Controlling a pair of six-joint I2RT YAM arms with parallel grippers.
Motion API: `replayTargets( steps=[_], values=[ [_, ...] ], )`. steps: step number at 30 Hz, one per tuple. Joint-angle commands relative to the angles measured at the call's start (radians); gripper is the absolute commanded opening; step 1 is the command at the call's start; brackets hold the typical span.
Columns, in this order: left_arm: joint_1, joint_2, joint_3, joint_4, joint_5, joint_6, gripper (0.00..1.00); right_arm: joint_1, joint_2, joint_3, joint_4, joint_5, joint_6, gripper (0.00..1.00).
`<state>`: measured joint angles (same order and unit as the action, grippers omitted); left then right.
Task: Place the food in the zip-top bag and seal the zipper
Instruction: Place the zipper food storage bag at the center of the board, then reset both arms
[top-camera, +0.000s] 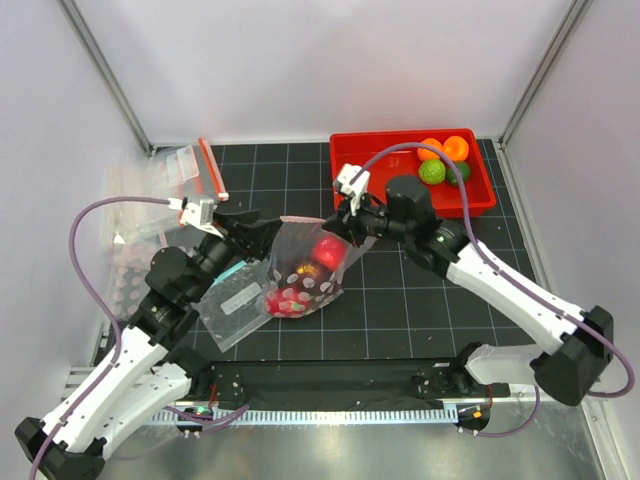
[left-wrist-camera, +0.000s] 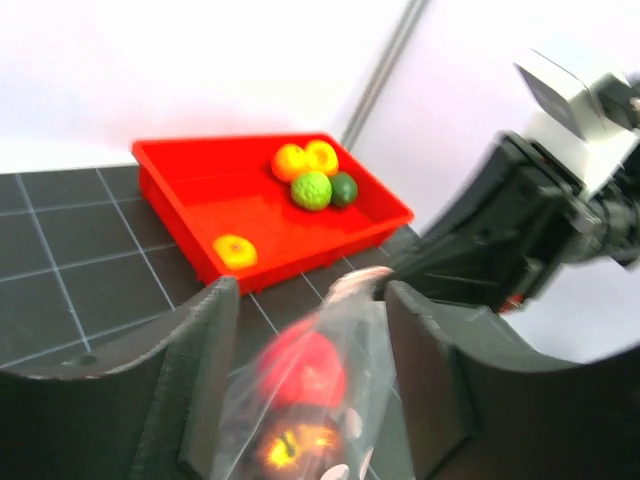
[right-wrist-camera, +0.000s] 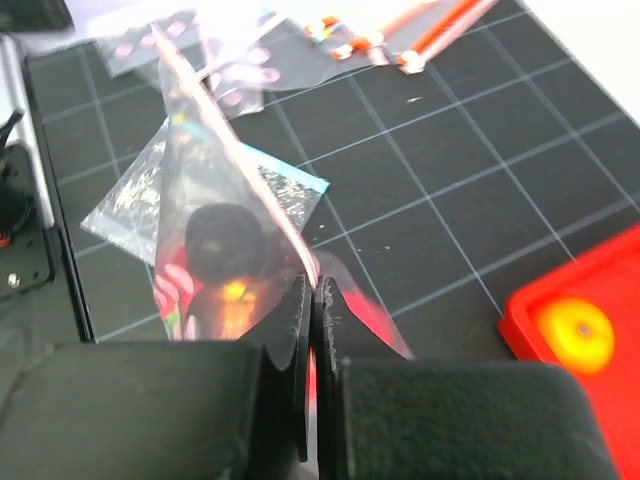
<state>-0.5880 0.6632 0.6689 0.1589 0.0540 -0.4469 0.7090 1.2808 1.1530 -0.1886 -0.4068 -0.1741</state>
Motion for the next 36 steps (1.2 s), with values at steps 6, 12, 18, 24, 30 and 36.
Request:
replayTargets(
  steps=[6, 12, 18, 24, 30, 36],
  values=[
    [-0.003, -0.100, -0.029, 0.002, -0.253, -0.022, 0.76, -0.003, -0.179, -0.105, 0.175, 0.464, 0.116, 0.01],
    [-0.003, -0.073, -0.026, -0.013, -0.289, -0.024, 0.77, -0.003, -0.031, 0.074, 0.106, 0.563, 0.047, 0.01],
    [-0.003, -0.017, -0.014, -0.036, -0.315, -0.067, 0.76, -0.028, 0.147, 0.262, 0.081, 0.670, 0.083, 0.92],
    [-0.003, -0.033, -0.025, -0.045, -0.345, -0.084, 0.81, -0.026, 0.071, 0.159, 0.101, 0.896, 0.340, 1.00],
    [-0.003, -0.033, -0.023, -0.048, -0.342, -0.096, 0.89, -0.023, -0.138, -0.039, 0.035, 0.964, 0.662, 1.00],
    [-0.003, 0.003, -0.051, -0.090, -0.361, -0.171, 0.95, -0.020, -0.369, -0.243, -0.002, 1.085, 0.780, 1.00]
  ],
)
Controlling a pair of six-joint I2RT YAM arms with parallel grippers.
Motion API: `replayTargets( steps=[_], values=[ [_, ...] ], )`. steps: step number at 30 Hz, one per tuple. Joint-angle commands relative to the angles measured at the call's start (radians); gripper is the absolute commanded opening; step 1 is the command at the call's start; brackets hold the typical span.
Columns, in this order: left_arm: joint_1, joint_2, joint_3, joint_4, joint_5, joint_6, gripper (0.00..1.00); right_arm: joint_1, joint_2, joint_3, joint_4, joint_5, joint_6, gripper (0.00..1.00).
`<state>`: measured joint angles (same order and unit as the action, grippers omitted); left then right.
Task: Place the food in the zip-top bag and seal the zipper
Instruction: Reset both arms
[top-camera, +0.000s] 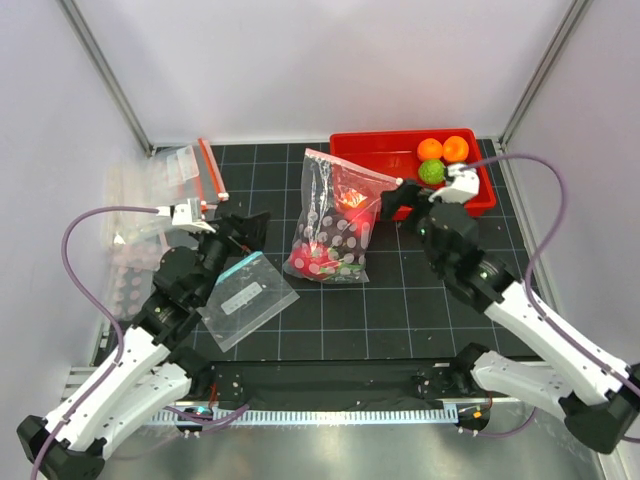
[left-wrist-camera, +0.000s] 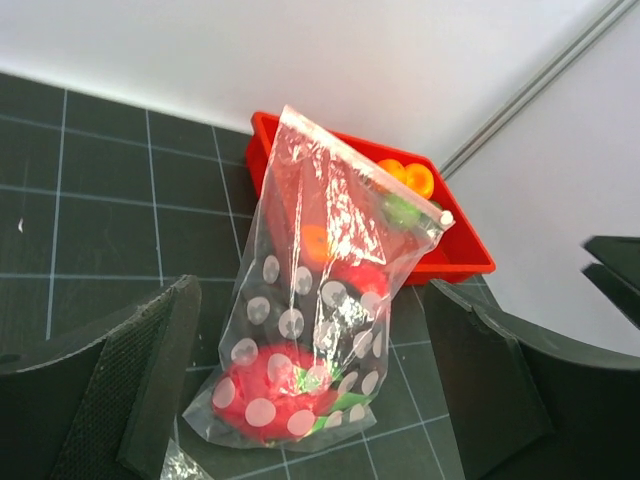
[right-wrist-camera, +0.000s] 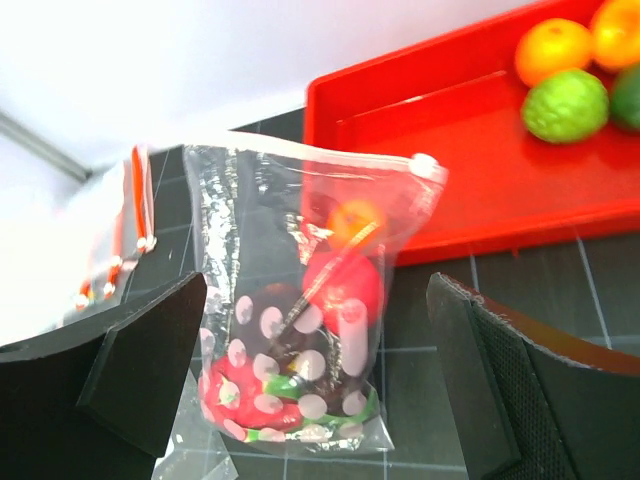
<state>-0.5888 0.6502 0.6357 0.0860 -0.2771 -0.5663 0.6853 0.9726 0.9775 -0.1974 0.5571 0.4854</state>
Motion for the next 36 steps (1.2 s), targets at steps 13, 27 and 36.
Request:
replayTargets(
  steps=[13, 27, 36],
  values=[
    [-0.002, -0.038, -0.082, 0.024, -0.008, 0.019, 1.00, 0.000, -0.268, -0.299, 0.099, 0.313, 0.147, 1.00],
    [-0.002, -0.024, -0.120, 0.090, 0.024, 0.040, 1.00, 0.002, -0.203, -0.293, 0.115, 0.339, 0.114, 1.00],
    [-0.002, -0.027, -0.120, 0.095, 0.032, 0.037, 1.00, 0.003, -0.215, -0.309, 0.150, 0.302, 0.094, 1.00]
  ],
)
